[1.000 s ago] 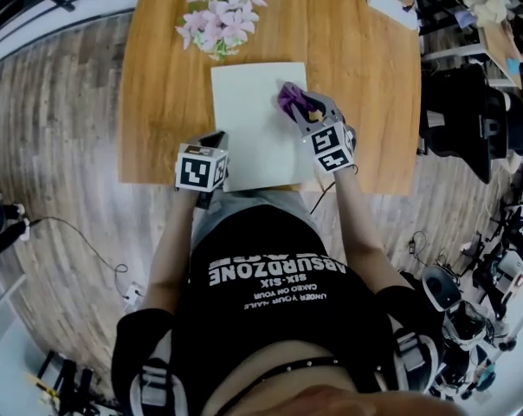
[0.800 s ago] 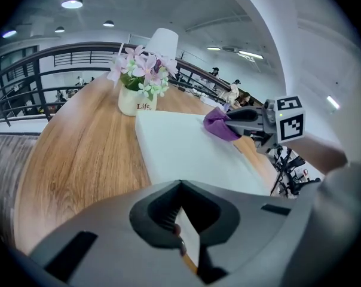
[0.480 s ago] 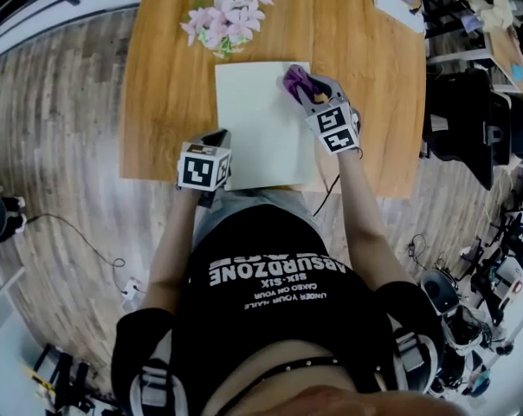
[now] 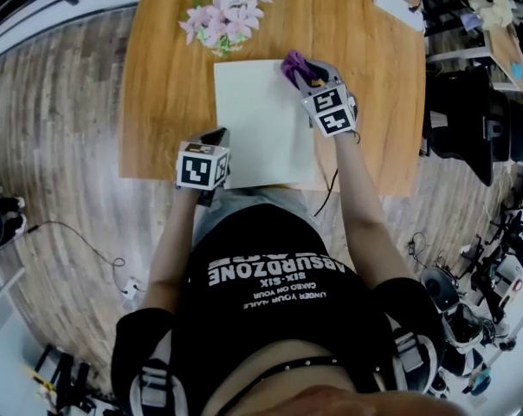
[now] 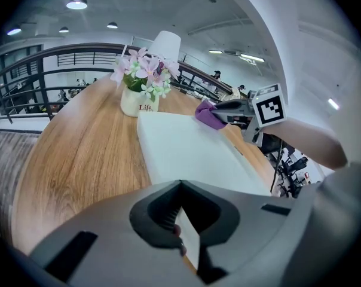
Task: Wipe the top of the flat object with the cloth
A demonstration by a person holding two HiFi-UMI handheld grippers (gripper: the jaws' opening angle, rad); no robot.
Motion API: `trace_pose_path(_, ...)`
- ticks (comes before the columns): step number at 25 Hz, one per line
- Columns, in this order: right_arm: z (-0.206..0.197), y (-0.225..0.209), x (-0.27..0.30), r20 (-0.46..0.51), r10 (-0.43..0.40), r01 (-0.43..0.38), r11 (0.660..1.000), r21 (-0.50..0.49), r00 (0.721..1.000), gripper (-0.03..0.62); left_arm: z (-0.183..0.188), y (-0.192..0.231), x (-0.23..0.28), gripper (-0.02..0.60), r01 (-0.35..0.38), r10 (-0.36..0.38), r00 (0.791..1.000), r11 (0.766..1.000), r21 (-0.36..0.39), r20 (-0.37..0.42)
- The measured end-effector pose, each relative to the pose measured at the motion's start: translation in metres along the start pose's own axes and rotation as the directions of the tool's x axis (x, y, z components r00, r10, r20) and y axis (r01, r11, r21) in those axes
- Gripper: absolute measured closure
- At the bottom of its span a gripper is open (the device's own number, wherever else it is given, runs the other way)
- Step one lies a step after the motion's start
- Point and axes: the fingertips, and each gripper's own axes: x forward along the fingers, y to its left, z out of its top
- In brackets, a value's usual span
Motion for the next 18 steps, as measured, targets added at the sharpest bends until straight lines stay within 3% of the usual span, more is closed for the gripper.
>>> trace_pose_path(10, 0.01, 0.01, 0.011, 0.002, 0.002, -0.002, 1.0, -0.012, 1.0, 0.493, 0.0, 0.001, 0.001, 0.568, 0.004, -0.004, 1.0, 1.0, -0.003, 0.01)
trace_pose_path(18, 0.024, 0.033, 0.02, 0.006, 0.049, -0.048, 0.997, -0.054, 0.999, 0.493, -0.001, 0.0, 0.002, 0.568, 0.006, -0.006, 1.0, 1.0, -0.009, 0.014)
